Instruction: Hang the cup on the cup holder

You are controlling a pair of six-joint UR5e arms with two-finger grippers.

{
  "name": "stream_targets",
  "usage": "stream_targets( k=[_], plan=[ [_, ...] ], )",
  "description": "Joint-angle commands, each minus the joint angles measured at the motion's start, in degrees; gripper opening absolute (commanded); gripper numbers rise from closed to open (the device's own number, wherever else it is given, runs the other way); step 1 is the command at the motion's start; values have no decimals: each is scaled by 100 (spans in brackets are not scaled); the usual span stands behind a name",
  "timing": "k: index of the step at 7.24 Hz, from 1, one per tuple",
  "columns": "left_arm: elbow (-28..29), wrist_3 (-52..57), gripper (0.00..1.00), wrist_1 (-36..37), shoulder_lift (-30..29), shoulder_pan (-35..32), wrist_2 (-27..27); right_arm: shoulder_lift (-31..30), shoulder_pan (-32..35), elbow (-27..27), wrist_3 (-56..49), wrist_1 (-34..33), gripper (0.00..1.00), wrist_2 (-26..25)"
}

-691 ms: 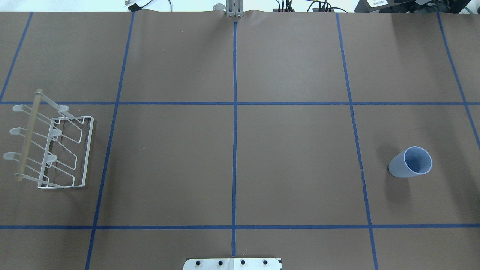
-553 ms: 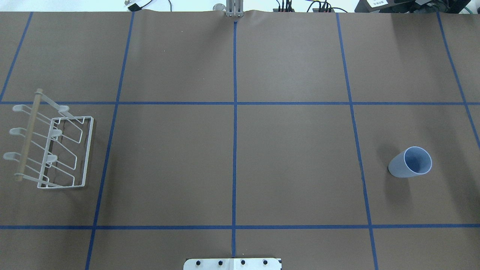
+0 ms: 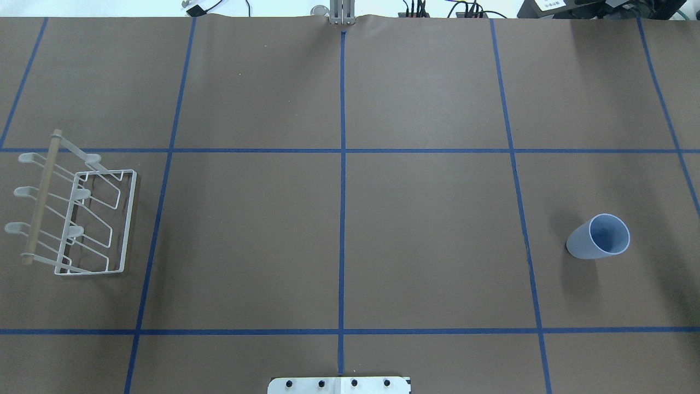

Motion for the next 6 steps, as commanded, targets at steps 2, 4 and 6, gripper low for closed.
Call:
stream_targets(
  k=[2, 4, 6],
  plan=[
    [13, 0, 98, -2, 9, 0, 7, 268, -851, 110, 309, 540, 100, 365],
    [22, 0, 98, -2, 9, 0, 7, 253, -1545, 583, 1386, 698, 100, 376],
    [22, 0, 98, 7, 9, 0, 7, 96, -2169, 787, 1829, 699, 97, -147]
  ],
)
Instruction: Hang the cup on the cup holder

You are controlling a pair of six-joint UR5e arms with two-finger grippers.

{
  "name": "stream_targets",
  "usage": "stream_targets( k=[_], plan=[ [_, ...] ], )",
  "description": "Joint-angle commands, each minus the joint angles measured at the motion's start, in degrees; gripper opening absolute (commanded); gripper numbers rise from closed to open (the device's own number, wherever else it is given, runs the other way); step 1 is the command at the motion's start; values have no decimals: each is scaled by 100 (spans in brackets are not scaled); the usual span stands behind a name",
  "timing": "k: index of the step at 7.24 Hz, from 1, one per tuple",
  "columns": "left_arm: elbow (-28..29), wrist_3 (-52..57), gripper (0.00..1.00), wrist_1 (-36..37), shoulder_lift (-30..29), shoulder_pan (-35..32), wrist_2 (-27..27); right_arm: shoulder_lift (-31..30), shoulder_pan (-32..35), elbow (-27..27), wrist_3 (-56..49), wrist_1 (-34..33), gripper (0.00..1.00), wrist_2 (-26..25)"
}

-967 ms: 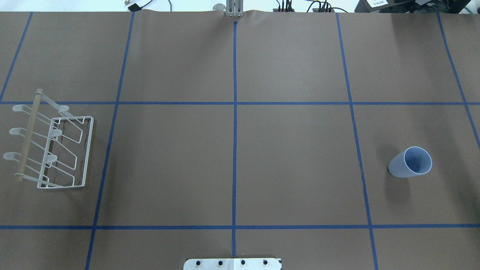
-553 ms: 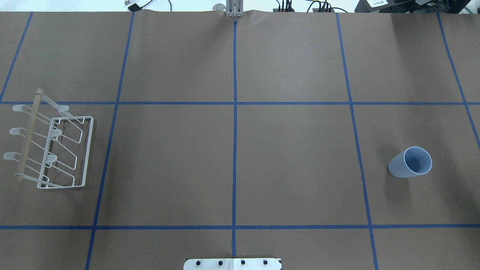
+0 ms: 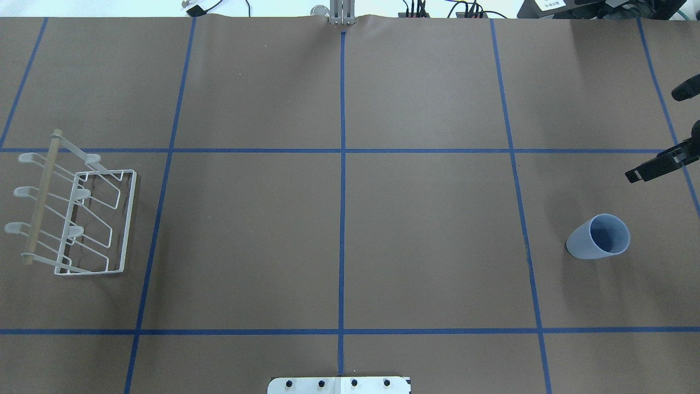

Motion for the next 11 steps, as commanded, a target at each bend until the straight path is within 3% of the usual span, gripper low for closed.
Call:
stream_targets(
  k=[1, 4, 5, 6, 7, 11],
  plan=[
    [-7, 0, 98, -10, 62, 9, -8, -308, -622, 229, 356, 50, 95, -626],
    [-16, 0, 98, -19, 80, 9, -8, -776, -1053, 230, 374, 525, 88, -759],
    [-16, 0, 98, -19, 89, 0, -8, -785, -1220, 212, 374, 516, 71, -899],
    [-16, 0, 98, -19, 115, 9, -8, -811, -1335, 203, 366, 516, 45, -944],
    [-24, 0, 98, -28, 124, 9, -8, -811, -1344, 221, 339, 525, 0, -936],
    [-33, 0, 98, -19, 124, 0, -8, -794, -1249, 422, 339, 551, 0, -857]
  ],
)
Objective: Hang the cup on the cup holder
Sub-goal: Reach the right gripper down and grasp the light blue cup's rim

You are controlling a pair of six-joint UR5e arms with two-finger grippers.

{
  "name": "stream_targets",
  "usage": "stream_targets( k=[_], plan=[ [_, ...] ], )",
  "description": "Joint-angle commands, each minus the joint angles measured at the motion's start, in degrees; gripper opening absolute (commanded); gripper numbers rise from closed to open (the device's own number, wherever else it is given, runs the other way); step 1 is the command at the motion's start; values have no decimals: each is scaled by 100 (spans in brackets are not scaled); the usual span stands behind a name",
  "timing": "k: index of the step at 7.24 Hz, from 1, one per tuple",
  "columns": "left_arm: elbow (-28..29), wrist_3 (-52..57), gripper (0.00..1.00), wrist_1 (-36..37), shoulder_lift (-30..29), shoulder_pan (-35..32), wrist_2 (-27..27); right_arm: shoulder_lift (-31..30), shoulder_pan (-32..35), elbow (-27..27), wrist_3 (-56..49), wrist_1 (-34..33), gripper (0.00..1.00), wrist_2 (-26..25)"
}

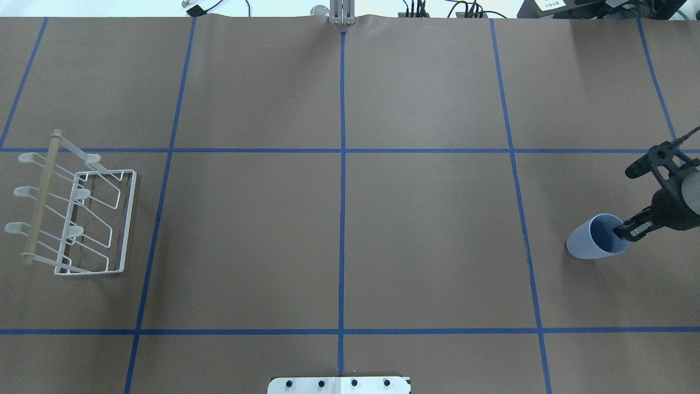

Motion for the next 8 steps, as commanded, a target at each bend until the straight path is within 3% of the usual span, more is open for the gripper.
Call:
stream_targets(
  k=[1, 4, 7, 8],
  plan=[
    [-93, 0, 98, 16, 2, -4, 0, 60, 173, 113, 32, 2, 0, 50],
    [-400, -52, 98, -150, -139, 4, 9, 647, 559, 35, 119, -7, 0, 33],
    [-279, -36, 98, -1651, -437, 5, 27, 1929, 622, -53, 1942, 2, 0, 173],
    [-348, -53, 98, -2098, -420, 13, -287, 2359, 605, -62, 2435, 2, 0, 208]
  ],
)
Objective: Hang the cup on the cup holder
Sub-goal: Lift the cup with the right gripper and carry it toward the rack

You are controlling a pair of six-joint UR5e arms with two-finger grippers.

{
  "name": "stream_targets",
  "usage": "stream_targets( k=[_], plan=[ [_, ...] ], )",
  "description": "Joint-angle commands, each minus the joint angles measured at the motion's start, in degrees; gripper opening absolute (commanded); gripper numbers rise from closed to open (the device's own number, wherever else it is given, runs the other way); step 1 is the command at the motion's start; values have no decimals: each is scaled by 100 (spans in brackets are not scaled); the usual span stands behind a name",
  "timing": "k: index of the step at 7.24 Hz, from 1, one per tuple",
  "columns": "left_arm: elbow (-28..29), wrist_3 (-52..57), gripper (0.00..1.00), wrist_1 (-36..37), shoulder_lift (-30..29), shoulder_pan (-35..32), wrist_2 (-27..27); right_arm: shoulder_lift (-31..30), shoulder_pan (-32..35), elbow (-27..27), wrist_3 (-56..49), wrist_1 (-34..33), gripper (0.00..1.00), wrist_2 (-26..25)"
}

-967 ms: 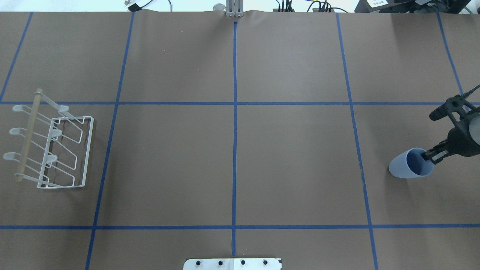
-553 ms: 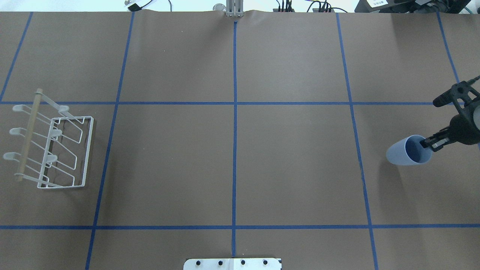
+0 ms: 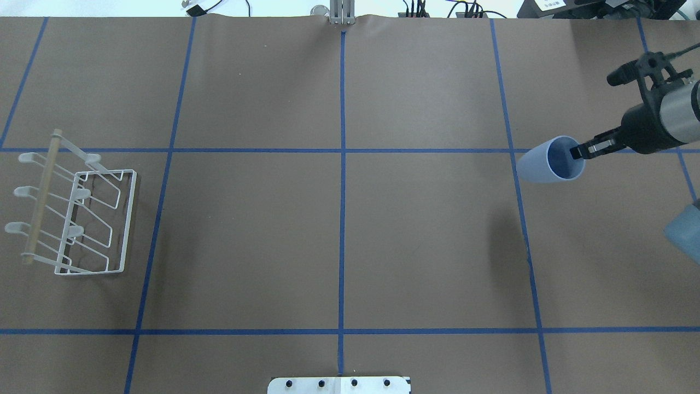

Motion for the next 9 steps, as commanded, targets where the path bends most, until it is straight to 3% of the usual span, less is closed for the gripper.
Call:
stream_targets(
  k=[1, 2, 5, 8, 9],
  plan=[
    [-17, -26, 98, -1138, -48, 14, -307, 924, -43, -15, 1226, 19, 0, 60],
    [-17, -549, 98, -1535, -109, 58, -316, 1145, -209, -24, 1831, 393, 0, 52],
    [-105, -3583, 98, -2897, -547, 987, -569, 1156, -569, -409, 3688, 3298, 0, -35],
    [-96, -6704, 98, -4364, -1337, 2040, -851, 1164, -1219, -445, 4166, 4813, 0, -615],
    [-113, -8055, 98, -4674, -1905, 2306, -879, 1156, -1430, -463, 4384, 5374, 0, -808]
  ],
)
